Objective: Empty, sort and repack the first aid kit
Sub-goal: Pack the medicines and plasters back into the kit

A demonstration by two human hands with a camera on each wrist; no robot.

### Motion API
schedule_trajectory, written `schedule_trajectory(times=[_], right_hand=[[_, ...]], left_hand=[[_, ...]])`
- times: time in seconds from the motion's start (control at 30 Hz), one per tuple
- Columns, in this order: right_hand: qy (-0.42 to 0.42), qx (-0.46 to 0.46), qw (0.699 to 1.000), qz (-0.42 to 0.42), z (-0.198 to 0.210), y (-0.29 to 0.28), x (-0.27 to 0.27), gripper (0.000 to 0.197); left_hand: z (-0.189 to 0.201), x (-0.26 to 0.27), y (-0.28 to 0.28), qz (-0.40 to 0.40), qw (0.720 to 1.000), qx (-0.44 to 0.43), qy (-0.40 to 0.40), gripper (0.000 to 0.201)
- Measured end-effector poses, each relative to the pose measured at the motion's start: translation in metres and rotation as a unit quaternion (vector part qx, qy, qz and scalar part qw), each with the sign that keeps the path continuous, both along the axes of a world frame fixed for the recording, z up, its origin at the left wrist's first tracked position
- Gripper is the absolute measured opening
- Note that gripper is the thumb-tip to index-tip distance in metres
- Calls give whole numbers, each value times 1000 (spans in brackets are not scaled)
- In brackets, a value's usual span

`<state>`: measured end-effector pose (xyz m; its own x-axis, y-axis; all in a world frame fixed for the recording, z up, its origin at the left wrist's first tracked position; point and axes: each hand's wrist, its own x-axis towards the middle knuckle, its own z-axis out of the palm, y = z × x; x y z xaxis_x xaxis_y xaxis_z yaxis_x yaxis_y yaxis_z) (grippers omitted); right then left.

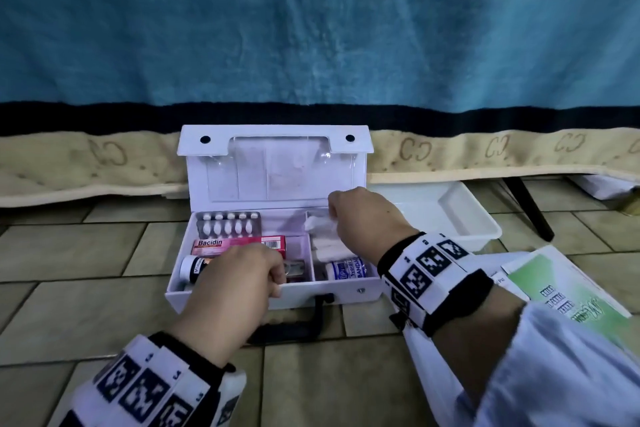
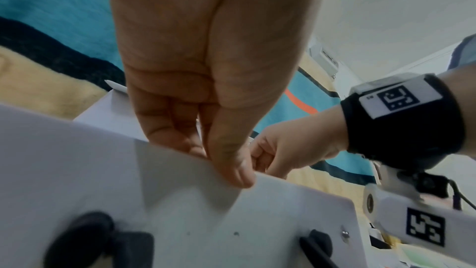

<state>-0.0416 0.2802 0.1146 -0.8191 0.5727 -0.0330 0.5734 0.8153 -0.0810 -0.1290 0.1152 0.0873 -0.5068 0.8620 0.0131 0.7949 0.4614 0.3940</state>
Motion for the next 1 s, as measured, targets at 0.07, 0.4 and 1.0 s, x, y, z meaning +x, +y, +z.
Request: schedule_trajectory(times=[0.07,0.4,1.0], right_hand=[[-14,-11,1000,-21,-6,3,-2,32],[15,22,1000,-10,3,2,-10,31],[44,-17,998,-31,27,7,57,36]], left_hand=[[2,-2,2,-3,1000,-12,-12,37],[6,-5,3,-19,1000,-19,-1,34],[29,1,24,-55,989,-128,52,25]])
